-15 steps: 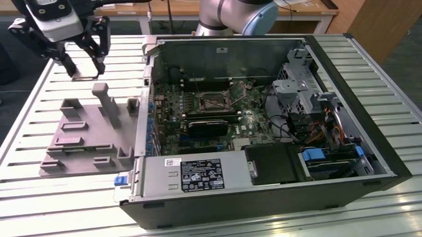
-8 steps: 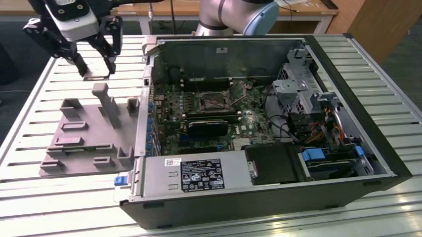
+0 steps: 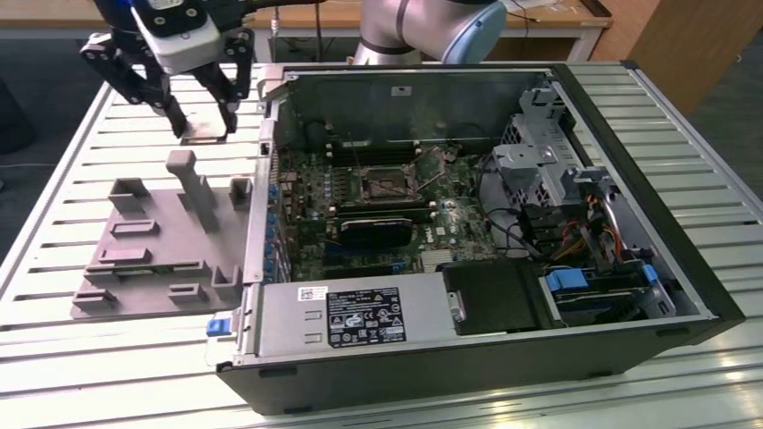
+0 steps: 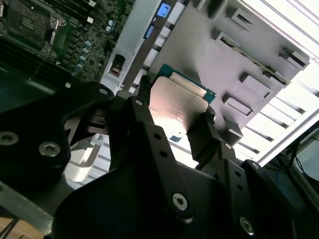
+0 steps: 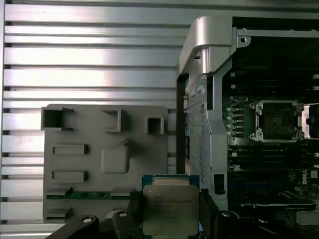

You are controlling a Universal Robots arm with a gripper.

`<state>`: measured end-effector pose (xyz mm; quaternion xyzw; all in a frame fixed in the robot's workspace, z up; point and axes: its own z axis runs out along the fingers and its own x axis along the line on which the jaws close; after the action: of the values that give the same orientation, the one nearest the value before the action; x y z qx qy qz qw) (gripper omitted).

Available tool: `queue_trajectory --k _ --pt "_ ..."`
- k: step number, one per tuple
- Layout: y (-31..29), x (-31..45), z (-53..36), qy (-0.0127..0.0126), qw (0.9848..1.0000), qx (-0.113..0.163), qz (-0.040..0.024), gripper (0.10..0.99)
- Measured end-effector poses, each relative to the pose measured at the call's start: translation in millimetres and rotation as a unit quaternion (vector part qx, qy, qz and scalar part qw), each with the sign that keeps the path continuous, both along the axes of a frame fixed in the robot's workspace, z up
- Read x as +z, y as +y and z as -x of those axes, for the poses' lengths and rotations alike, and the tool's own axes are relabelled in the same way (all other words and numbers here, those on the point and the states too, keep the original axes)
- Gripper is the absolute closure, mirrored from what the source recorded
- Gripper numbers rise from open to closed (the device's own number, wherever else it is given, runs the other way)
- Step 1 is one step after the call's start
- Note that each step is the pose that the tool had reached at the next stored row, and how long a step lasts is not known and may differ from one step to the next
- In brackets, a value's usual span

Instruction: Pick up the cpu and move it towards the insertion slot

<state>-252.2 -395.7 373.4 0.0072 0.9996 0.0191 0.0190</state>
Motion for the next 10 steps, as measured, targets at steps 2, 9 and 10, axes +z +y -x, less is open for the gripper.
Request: queue_trajectory --k 2,9,10 --pt "0.0 0.0 -6.8 0.0 1.0 0.0 0.0 0.545" --pt "0.0 0.0 -32.7 0.0 1.0 0.0 0.0 0.545" --pt "0.0 0.0 -36.4 0.0 1.0 0.0 0.0 0.545"
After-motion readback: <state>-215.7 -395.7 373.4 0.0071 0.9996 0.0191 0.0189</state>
